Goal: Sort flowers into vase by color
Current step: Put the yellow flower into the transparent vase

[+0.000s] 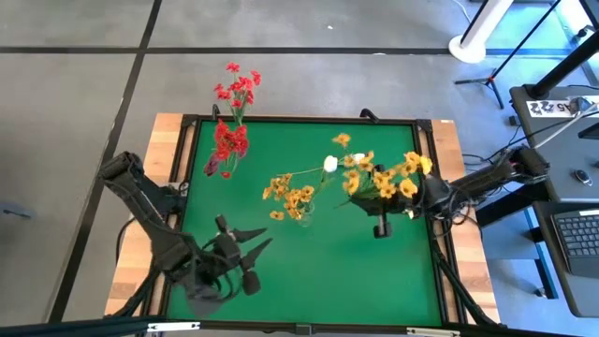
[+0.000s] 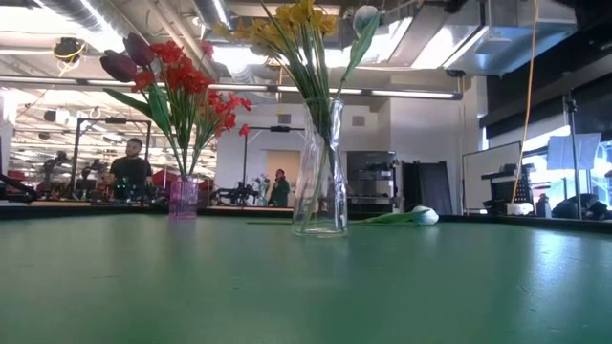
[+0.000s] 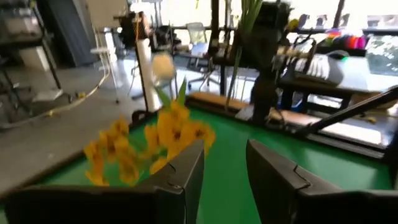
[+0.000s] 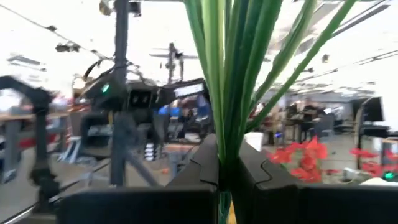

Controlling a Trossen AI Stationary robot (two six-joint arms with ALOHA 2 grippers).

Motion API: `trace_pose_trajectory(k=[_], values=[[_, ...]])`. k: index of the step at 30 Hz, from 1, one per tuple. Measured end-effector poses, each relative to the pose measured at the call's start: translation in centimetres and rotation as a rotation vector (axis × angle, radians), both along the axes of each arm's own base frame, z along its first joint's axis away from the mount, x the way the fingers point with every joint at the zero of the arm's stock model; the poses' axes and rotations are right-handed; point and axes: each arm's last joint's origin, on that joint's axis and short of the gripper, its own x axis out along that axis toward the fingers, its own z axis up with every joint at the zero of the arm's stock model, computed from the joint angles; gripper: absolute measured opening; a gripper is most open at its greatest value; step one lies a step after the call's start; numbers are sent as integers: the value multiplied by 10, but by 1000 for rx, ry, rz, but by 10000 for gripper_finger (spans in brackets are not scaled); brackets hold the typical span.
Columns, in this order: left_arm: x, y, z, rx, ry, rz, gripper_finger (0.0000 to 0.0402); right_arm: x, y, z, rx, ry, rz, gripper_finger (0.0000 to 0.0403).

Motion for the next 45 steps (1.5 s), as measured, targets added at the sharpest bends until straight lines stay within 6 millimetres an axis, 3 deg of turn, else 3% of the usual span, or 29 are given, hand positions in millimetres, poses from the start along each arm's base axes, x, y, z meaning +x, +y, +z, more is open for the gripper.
trace_pose_trajectory(k=[6,10,19,34,38,45], values=[[8,17,-38,-106,16,22,114,33,-3,-26,-24,88,-58,11],[13,24,-51,-143,6,34,114,53,-4,-33,-33,125,-80,11],[18,26,-54,-190,7,13,114,79,-5,-53,-53,208,-102,11],[17,25,-54,-193,3,11,114,83,-4,-71,-66,359,-120,18],[18,24,-53,-198,-3,10,114,83,-4,-71,-60,360,-126,59],[18,24,-53,-202,0,6,114,83,-4,-72,-34,381,-114,183]])
